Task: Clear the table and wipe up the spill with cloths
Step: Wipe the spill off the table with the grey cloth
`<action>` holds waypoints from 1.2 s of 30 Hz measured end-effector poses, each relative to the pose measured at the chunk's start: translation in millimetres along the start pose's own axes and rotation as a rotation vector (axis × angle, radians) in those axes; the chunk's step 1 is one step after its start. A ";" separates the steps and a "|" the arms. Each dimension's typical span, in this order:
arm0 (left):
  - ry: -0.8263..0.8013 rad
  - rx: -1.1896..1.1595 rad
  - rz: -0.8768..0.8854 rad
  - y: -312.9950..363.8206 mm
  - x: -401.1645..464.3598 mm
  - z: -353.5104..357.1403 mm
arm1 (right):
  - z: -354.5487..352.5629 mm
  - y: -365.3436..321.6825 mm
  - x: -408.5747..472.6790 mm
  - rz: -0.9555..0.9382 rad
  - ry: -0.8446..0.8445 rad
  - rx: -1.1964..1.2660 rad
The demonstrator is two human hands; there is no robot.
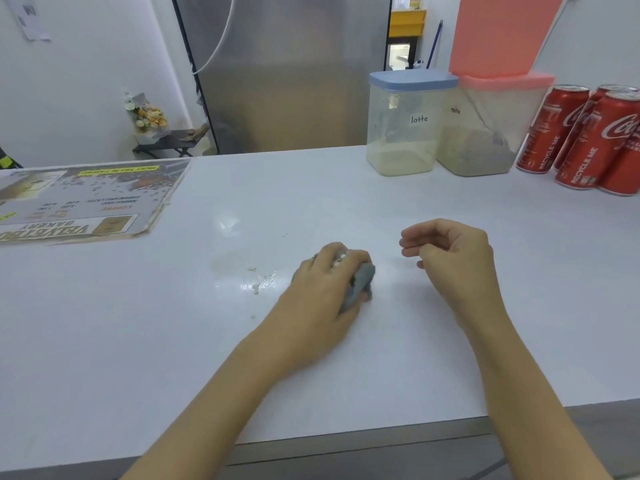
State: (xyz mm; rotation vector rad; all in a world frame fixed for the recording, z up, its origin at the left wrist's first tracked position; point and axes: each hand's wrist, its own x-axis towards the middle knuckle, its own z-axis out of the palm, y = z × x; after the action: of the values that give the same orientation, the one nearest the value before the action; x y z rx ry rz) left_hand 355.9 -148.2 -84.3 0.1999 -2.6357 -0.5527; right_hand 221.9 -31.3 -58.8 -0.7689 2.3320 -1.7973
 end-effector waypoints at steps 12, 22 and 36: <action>0.031 -0.024 0.046 27.0 -18.1 7.4 | 3.2 3.8 -1.0 -0.066 -0.083 -0.107; -0.032 0.063 -0.198 -33.9 48.7 -2.0 | 25.1 -10.7 1.1 -0.059 -0.217 -0.146; -0.037 0.100 -0.420 -101.7 56.2 -27.6 | 48.4 -26.7 39.4 -0.154 -0.286 -0.269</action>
State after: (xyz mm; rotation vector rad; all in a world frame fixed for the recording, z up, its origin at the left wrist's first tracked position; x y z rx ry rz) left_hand 323.1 -263.0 -81.6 0.7933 -2.6678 -0.5586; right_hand 214.6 -96.1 -39.7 -1.1839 2.3984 -1.3258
